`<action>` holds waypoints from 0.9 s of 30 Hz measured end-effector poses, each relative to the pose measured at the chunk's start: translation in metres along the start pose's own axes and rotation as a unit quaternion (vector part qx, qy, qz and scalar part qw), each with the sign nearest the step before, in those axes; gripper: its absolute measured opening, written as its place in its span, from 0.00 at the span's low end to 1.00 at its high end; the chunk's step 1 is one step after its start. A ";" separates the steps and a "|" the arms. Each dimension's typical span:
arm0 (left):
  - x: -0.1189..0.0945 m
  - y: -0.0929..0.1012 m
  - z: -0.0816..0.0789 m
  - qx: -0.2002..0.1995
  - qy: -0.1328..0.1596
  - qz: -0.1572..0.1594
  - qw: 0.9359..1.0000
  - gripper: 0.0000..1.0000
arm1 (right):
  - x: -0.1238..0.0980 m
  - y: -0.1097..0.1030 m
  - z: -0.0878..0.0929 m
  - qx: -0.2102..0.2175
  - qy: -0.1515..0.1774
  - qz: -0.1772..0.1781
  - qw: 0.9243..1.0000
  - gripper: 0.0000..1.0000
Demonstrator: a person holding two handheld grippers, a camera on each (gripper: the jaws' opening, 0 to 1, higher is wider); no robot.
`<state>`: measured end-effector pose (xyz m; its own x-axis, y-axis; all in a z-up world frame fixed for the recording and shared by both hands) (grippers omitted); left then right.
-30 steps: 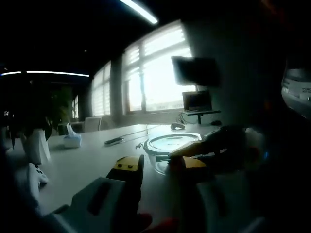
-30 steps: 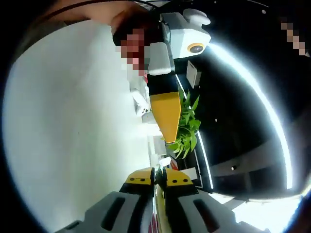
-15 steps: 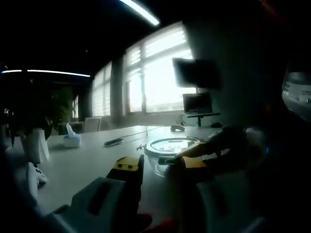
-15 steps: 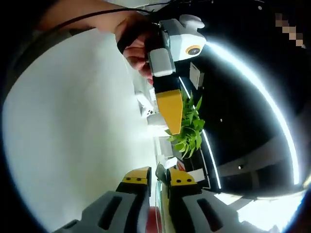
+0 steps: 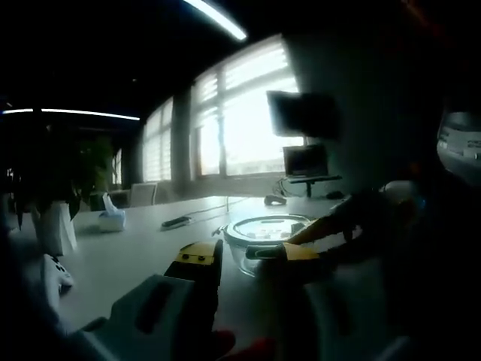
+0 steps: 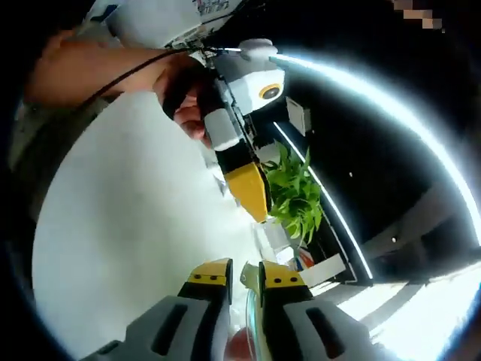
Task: Pick up the tomato from the tabletop place it into the food storage container close the lid and lock the latches
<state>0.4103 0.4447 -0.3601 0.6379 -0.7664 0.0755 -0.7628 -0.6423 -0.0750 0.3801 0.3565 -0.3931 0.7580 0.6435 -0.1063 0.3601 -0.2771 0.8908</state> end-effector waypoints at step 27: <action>0.015 0.019 -0.027 0.041 -0.052 -0.013 0.998 0.25 | -0.053 0.100 0.061 0.403 -0.013 -0.108 0.909 0.19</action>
<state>0.4027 0.4215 -0.3337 0.6686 -0.7432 -0.0240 -0.7368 -0.6577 -0.1566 0.4094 0.2512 -0.3257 0.6312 0.7310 -0.2592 0.7754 -0.5857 0.2362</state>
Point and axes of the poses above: the point that each gripper's makers call its tool centre point, and the gripper's own axes: x roughly forward along the fingers, y roughly to its right, z roughly out of its underside, the point moved 3 cm from there along -x, roughly backward along the fingers, and after that the axes turned 2 degrees about -z, right-handed, at the moved point
